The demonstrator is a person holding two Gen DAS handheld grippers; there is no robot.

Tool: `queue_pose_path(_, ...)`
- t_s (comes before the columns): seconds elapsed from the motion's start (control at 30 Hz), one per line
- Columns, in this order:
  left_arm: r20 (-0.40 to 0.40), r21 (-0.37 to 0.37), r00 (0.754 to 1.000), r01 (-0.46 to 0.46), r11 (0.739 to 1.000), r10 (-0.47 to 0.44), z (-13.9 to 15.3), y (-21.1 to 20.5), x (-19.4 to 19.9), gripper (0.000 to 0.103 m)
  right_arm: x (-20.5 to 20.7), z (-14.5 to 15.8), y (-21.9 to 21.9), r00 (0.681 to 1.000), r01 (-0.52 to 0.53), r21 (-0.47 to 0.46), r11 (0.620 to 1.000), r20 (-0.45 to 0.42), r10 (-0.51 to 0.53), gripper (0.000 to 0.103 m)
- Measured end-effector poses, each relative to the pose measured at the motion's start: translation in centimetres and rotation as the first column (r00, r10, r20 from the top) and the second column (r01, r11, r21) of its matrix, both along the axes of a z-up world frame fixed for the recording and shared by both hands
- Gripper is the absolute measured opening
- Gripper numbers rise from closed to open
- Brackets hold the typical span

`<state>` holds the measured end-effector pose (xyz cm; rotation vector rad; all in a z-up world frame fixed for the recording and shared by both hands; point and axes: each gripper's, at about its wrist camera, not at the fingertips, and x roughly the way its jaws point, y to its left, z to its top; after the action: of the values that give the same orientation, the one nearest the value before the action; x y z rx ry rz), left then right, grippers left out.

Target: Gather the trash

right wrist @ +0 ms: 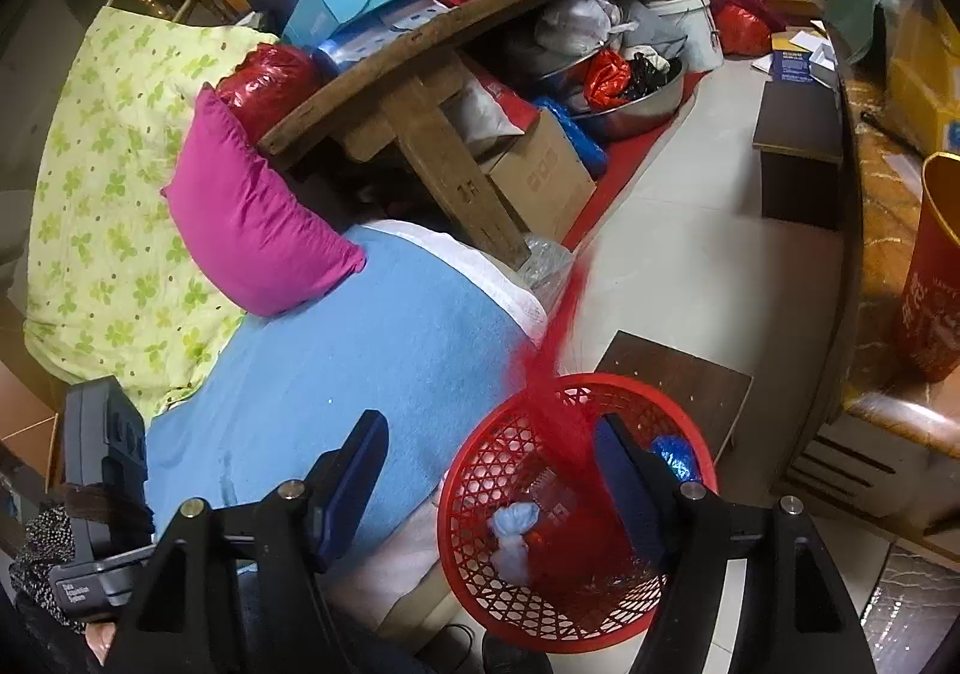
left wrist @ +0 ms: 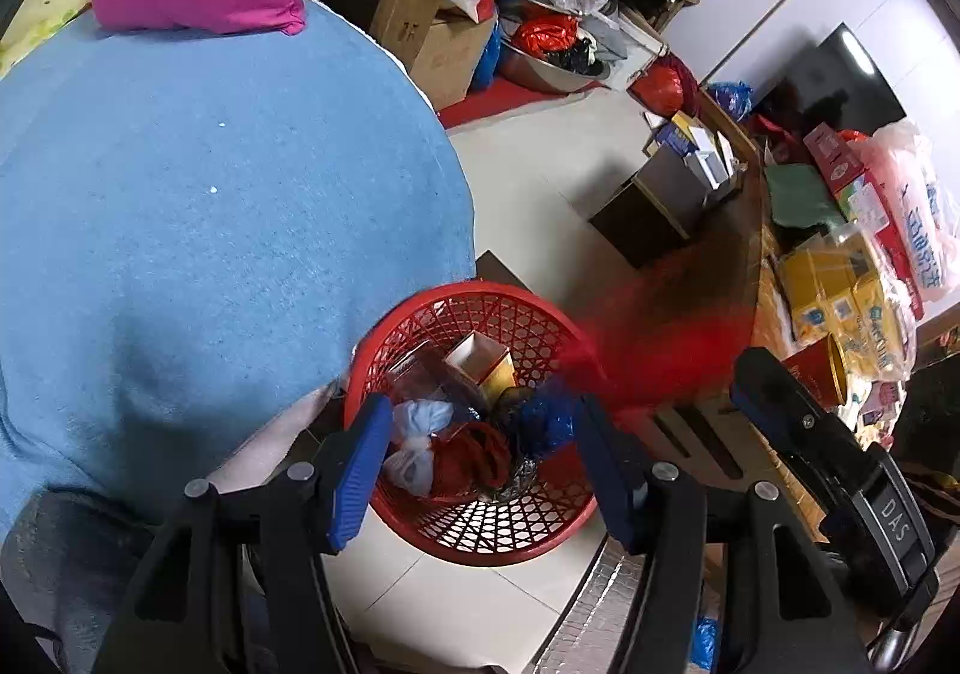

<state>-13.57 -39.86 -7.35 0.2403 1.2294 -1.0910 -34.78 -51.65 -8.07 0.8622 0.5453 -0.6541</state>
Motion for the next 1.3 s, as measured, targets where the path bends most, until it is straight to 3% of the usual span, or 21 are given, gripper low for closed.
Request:
queue_pose_path(0.13,0.033,-0.046,0.999,-0.041,0.998,0.042,1.7,1.8,1.0,0.063,0.1,0.9,0.3,1.0,-0.014,-0.016,1.0,0.021,0.014,0.075)
queue_pose_path(0.23,0.114,-0.053,0.99,-0.078,0.995,0.084,3.3,4.1,1.3,0.064,0.4,1.5,0.8,0.999,-0.029,-0.021,0.999,0.032,0.03,0.075)
queue_pose_path(0.47,0.302,-0.088,0.936,-0.164,0.983,0.183,6.1,9.0,-0.1,0.07,0.0,4.4,3.6,0.999,-0.049,-0.105,0.993,-0.003,0.048,0.075)
queue_pose_path(0.63,0.372,-0.122,0.895,-0.216,0.969,0.246,7.6,10.6,-1.0,0.076,-1.1,7.0,6.6,0.995,-0.061,-0.235,0.97,-0.089,0.041,0.075)
queue_pose_path(0.83,0.441,-0.125,0.868,-0.193,0.973,0.229,8.9,11.1,-2.5,0.079,-1.6,7.3,8.0,0.992,-0.076,-0.25,0.965,-0.114,0.048,0.075)
queue_pose_path(1.3,0.448,-0.103,0.871,-0.174,0.979,0.202,9.4,10.9,-4.2,0.079,-2.8,6.7,8.1,0.995,-0.057,-0.207,0.977,-0.097,0.038,0.075)
